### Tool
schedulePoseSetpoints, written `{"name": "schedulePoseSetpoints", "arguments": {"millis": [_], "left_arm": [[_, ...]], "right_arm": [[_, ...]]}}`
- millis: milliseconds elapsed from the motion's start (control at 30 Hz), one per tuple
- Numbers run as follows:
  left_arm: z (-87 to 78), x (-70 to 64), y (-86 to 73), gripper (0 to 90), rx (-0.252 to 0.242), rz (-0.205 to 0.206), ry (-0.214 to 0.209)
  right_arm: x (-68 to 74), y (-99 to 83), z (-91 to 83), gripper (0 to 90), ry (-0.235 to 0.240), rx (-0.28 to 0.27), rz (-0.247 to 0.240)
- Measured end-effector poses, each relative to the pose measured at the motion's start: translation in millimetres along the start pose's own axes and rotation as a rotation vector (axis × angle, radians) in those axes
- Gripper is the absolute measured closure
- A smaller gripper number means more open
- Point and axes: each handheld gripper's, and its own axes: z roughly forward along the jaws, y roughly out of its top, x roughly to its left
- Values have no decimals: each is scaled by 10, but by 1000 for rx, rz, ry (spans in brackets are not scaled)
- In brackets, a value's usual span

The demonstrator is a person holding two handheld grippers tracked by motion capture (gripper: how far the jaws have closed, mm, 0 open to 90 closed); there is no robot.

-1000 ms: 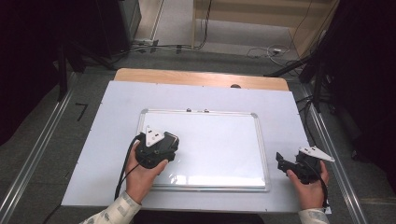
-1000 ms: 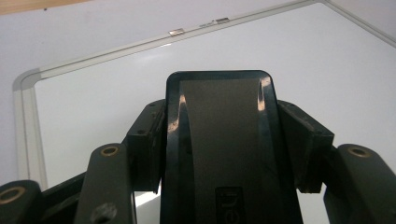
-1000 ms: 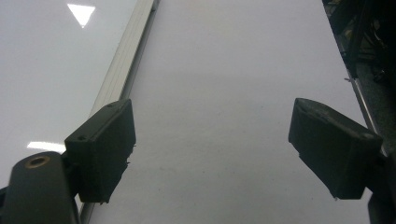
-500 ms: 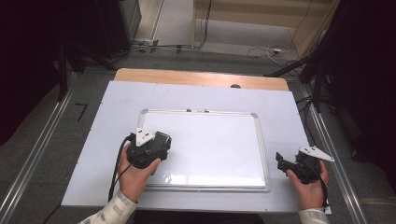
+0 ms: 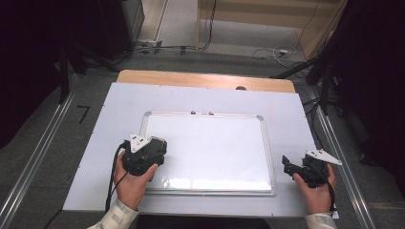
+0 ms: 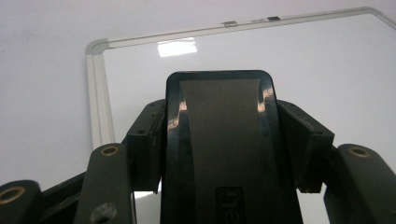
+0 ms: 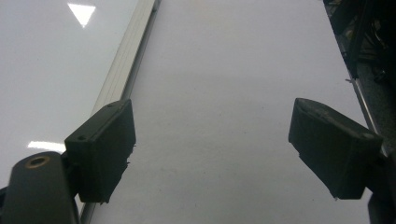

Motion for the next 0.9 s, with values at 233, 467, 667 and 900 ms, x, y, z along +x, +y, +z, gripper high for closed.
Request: {"name": "schedulePoseSetpoints", "arguments": {"millis": [233, 467, 667, 900], "left_arm": [[-22, 85, -51, 406, 10, -36, 17], [-17, 116, -79, 406, 17, -41, 38], [-4, 127, -117, 406, 20, -52, 57], [24, 115, -145, 405, 32, -70, 89]], "right_arm": [[10, 5, -2, 136, 2, 1, 3], [9, 5, -10, 136, 0, -3, -1], [10, 5, -11, 136, 1, -3, -2], [14, 6, -10, 136, 0, -4, -4]]}}
